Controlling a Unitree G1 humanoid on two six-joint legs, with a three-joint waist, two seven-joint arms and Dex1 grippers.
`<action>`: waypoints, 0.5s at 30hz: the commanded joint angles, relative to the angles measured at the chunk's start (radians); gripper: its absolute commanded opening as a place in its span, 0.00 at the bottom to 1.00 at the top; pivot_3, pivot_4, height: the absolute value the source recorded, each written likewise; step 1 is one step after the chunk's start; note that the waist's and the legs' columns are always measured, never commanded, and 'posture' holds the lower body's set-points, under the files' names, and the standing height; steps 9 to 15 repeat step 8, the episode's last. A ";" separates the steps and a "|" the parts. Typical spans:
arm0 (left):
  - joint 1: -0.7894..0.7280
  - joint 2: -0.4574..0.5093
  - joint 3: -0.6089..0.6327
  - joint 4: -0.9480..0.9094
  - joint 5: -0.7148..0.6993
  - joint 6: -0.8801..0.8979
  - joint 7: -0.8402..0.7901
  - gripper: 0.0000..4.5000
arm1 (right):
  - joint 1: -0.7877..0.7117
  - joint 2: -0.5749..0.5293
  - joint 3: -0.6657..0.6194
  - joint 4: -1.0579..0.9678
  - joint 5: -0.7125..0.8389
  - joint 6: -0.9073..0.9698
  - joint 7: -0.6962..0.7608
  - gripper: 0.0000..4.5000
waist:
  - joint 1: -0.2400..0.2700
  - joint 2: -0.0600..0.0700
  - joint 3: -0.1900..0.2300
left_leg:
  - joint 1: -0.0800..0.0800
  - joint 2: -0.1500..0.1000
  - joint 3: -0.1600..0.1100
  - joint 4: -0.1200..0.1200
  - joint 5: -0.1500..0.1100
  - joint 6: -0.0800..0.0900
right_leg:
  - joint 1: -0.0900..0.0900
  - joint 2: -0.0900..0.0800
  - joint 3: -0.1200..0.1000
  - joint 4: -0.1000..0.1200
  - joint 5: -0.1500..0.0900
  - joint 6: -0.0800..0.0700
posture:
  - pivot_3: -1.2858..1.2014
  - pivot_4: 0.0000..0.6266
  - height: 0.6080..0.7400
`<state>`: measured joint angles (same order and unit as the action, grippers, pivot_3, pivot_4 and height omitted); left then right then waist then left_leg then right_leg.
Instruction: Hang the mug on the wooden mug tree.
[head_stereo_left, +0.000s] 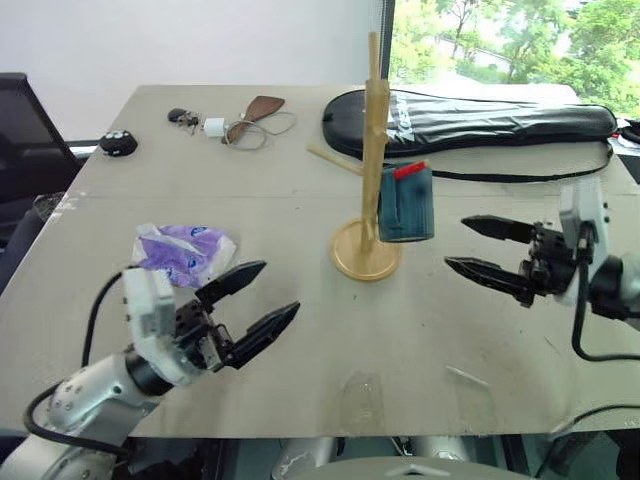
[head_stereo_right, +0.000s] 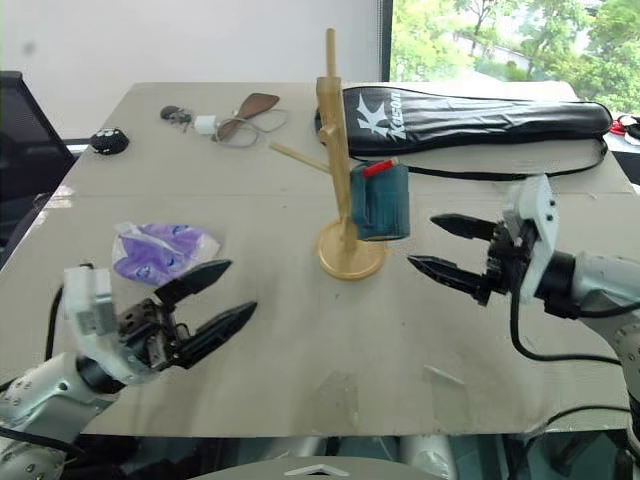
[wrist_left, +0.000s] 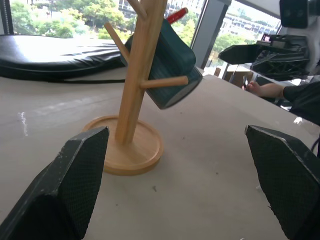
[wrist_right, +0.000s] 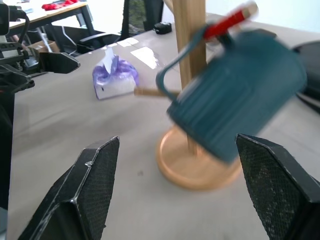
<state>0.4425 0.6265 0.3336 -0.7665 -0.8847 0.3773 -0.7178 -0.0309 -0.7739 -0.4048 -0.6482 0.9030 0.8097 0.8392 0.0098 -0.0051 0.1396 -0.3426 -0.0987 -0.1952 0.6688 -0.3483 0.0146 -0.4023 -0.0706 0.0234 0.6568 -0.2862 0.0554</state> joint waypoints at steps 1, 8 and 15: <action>0.062 -0.003 -0.036 0.055 0.116 -0.042 -0.043 1.00 | 0.256 0.017 -0.078 0.075 -0.207 -0.259 0.126 0.82 | 0.006 -0.002 -0.001 | 0.000 0.000 -0.001 0.000 0.000 0.000 | 0.000 0.000 -0.001 0.000 0.000 0.000 | 0.52 0.24 1.00; 0.130 -0.024 -0.020 0.157 0.187 -0.103 -0.116 1.00 | 0.451 0.078 -0.057 0.171 -0.376 -0.519 0.164 0.82 | 0.000 0.000 0.000 | 0.007 0.000 0.003 0.001 0.000 0.000 | 0.005 0.000 0.003 0.003 0.002 0.002 | 0.52 0.24 1.00; 0.130 -0.024 -0.020 0.157 0.187 -0.103 -0.116 1.00 | 0.451 0.078 -0.057 0.171 -0.376 -0.519 0.164 0.82 | 0.000 0.000 0.000 | 0.007 0.000 0.003 0.001 0.000 0.000 | 0.005 0.000 0.003 0.003 0.002 0.002 | 0.52 0.24 1.00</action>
